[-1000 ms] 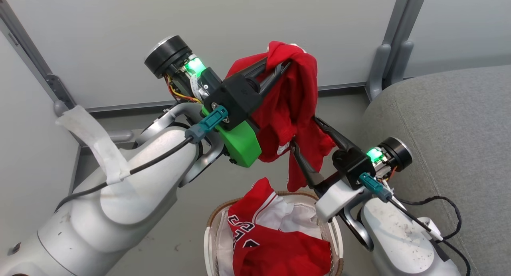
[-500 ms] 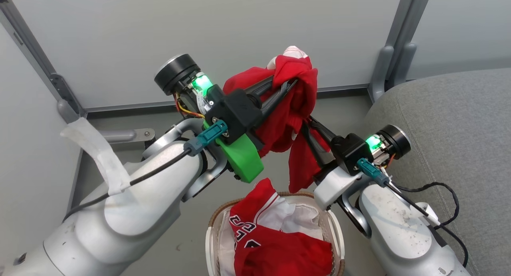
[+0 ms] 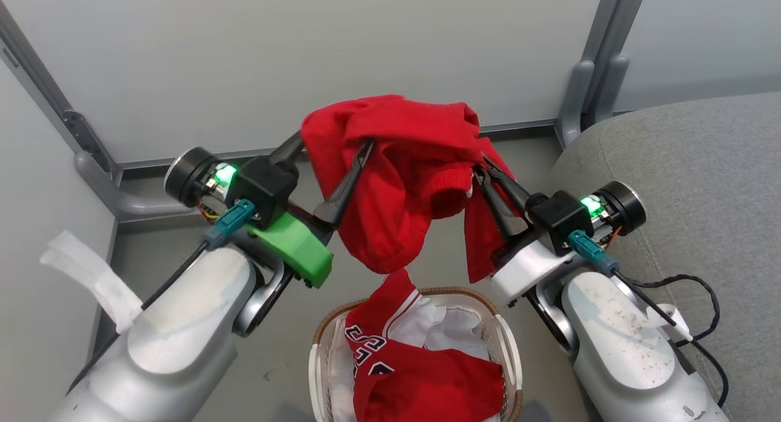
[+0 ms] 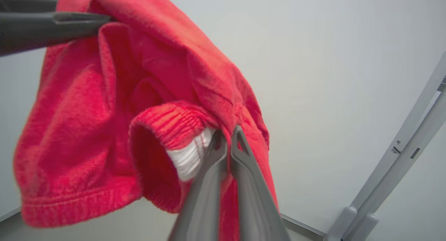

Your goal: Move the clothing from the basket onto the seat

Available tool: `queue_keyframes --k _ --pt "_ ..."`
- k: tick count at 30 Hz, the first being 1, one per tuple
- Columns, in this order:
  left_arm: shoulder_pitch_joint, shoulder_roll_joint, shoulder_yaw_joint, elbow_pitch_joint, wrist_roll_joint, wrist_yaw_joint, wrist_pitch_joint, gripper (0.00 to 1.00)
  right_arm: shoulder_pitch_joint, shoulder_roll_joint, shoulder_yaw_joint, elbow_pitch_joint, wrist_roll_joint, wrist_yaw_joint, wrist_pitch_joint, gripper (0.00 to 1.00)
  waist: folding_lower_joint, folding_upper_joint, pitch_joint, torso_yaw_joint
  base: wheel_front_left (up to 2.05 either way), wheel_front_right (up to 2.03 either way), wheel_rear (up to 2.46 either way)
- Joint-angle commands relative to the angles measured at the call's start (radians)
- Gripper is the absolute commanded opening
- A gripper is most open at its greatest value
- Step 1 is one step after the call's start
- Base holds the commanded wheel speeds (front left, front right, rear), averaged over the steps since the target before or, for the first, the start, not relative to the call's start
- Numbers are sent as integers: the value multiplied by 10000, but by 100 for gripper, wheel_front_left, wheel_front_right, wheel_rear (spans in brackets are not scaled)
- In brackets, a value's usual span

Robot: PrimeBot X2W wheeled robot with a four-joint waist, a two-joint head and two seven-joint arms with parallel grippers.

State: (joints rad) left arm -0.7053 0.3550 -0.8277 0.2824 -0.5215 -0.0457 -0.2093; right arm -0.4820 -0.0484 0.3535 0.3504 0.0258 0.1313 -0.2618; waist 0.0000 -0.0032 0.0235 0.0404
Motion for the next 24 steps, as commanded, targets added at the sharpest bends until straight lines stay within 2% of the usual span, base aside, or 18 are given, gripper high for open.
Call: queue_keyframes --k 1,9,13,24 --pt "270 -34 109 150 -129 99 -142 100 133 -37 -114 -90 8 -10 -49 0 0 32 46 -24 0 0 0" --pt "1547 -471 686 830 -418 324 -562 100 297 -37 -804 -501 -56 -10 -49 0 0 32 239 -129 0 0 0" --pt "2384 -779 1098 792 -140 309 -568 100 438 -35 -1138 -679 -160 -10 -49 0 0 32 364 -219 0 0 0" --pt "3819 -1792 2514 737 875 -328 -567 100 486 -35 -1888 -804 -489 -10 -49 0 0 32 778 -695 0 0 0"
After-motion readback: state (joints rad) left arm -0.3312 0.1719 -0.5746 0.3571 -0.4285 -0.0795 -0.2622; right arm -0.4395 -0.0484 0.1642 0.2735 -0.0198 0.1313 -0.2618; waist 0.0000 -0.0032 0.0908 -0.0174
